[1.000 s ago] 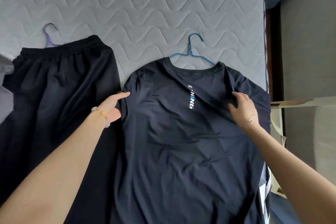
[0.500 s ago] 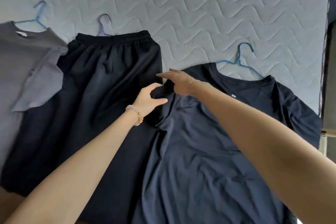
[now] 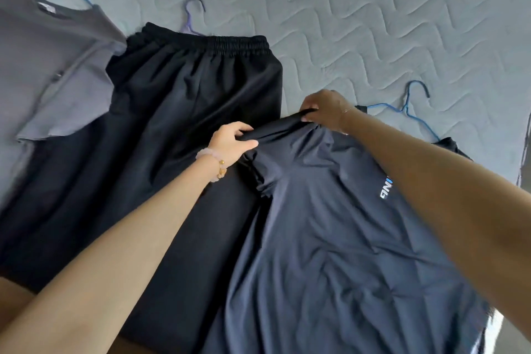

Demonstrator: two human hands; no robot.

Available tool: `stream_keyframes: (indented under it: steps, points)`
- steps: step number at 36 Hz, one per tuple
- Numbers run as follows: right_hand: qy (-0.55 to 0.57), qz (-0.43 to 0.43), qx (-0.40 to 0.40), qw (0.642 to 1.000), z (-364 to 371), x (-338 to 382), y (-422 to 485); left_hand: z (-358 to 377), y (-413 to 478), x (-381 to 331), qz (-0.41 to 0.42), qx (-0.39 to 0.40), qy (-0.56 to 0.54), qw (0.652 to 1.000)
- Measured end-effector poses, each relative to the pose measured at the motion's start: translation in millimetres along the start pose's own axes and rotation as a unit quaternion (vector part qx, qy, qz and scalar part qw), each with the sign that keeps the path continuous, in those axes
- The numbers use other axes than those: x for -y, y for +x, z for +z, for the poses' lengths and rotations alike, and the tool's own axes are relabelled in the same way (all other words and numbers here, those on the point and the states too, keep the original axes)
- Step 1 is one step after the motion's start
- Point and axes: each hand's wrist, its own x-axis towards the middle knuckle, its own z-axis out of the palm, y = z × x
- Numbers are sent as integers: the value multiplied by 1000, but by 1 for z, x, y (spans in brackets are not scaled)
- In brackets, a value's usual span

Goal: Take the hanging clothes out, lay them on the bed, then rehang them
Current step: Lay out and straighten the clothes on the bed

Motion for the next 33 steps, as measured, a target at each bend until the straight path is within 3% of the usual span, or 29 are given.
stream_keyframes:
  steps: [7, 17, 21, 24, 27, 31, 33]
  points:
    - [-53, 34, -37, 997, -3, 4, 7, -36, 31, -10, -22, -8, 86, 996]
    - [112, 104, -77, 985, 16, 11, 7, -54, 39, 5, -58, -1, -77, 995]
    - [210, 117, -77, 968, 28, 9, 1, -38, 39, 17, -59, -66, -38, 995]
    - [229, 120, -37, 965, 37, 5, -9, -30, 34, 17, -114, -61, -200, 971]
    - [215, 119, -66, 967, 46, 5, -22, -26, 27, 20, -147, -40, -343, 927]
    - [221, 107, -99, 964, 60, 13, -44, -15, 10, 37, -144, -137, -342, 919]
    - [220, 106, -94, 965, 69, 16, -56, -7, -3, 48, -161, -148, -333, 917]
